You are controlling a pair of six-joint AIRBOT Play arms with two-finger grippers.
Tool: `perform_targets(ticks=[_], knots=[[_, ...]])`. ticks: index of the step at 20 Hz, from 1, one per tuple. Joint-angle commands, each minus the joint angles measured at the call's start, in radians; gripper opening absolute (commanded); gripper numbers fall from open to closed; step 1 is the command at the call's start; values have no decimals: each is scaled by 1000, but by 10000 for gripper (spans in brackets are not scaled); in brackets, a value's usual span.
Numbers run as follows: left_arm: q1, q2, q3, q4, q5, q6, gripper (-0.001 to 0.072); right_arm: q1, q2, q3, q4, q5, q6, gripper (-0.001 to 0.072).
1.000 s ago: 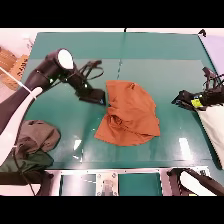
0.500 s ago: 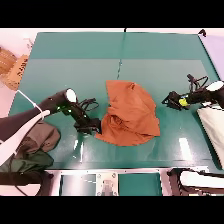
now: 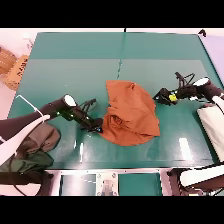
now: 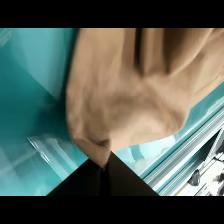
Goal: Fold the shirts.
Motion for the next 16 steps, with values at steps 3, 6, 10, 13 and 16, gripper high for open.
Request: perform_targets(ticks=[3, 6, 10, 13, 16], knots=[[125, 6, 167, 116, -82, -20, 22, 77, -36, 36, 0, 99, -10, 16], [176, 84, 336, 337, -141, -118, 20, 55, 7, 158, 14, 212, 17, 16], [183, 280, 608, 639, -272, -209, 21, 13, 242, 372, 22, 248, 73, 16], [183, 417, 822, 788, -343, -236, 21, -32, 444, 542, 21, 251, 81, 16], [183, 526, 1017, 878, -365, -234, 21, -85, 624, 646, 21, 250, 110, 16]])
